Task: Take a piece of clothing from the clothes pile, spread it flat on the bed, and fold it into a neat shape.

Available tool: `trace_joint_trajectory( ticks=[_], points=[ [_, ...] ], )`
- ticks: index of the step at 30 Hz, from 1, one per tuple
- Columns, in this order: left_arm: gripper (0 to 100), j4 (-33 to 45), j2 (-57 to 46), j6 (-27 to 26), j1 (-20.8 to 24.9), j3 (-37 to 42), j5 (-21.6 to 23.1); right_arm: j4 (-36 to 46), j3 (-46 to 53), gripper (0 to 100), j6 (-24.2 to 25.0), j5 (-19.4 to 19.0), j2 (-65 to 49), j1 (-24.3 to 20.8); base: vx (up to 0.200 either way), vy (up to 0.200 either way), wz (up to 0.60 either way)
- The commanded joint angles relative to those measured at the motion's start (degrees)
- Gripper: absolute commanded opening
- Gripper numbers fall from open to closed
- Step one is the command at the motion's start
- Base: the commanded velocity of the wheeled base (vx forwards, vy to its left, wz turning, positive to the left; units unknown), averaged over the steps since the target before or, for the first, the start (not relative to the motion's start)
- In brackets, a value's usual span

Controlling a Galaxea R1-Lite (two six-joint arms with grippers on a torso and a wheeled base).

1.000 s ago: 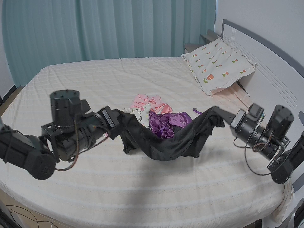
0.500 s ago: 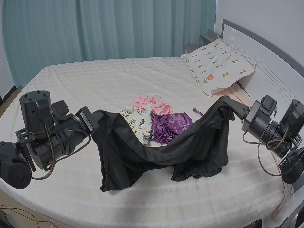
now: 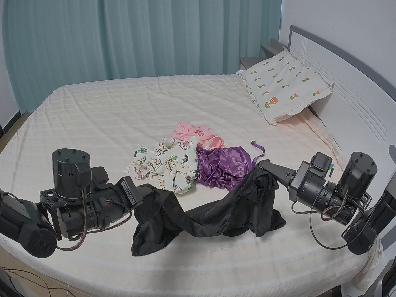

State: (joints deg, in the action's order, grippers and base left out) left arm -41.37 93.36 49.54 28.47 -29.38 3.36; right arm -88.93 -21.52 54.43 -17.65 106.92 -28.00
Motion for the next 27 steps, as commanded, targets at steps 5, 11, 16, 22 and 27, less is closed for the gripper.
trace_joint_trajectory(
  ticks=[5, 11, 16, 22, 27],
  points=[
    [0, -0.02, 1.83, 1.17, 0.36, 1.25, 0.15, -0.63, 2.53, 0, 0.06, -0.01, 3.82, 0.40, -0.200, 0.000, 0.00],
    [0, -0.02, 1.21, 2.84, 0.28, 3.10, 0.41, -0.63, 3.41, 0, 0.15, 0.16, 3.73, 0.58, -0.133, 0.000, 0.00],
    [0, -0.02, 1.21, 3.02, 0.01, 3.36, 0.41, -0.63, 3.59, 0, 0.06, 0.25, 3.73, 0.23, 0.000, 0.000, 0.00],
    [0, -0.11, 1.13, 4.95, -0.43, 3.19, 0.50, -0.63, 4.03, 0, -0.03, 0.34, 2.94, 0.23, 0.000, 0.033, 0.00],
    [0, -0.11, 0.25, 5.21, -1.39, 2.92, 0.59, -0.63, 4.03, 0, -0.03, 0.43, 2.68, 0.23, 0.000, 0.200, 0.00]
  ],
)
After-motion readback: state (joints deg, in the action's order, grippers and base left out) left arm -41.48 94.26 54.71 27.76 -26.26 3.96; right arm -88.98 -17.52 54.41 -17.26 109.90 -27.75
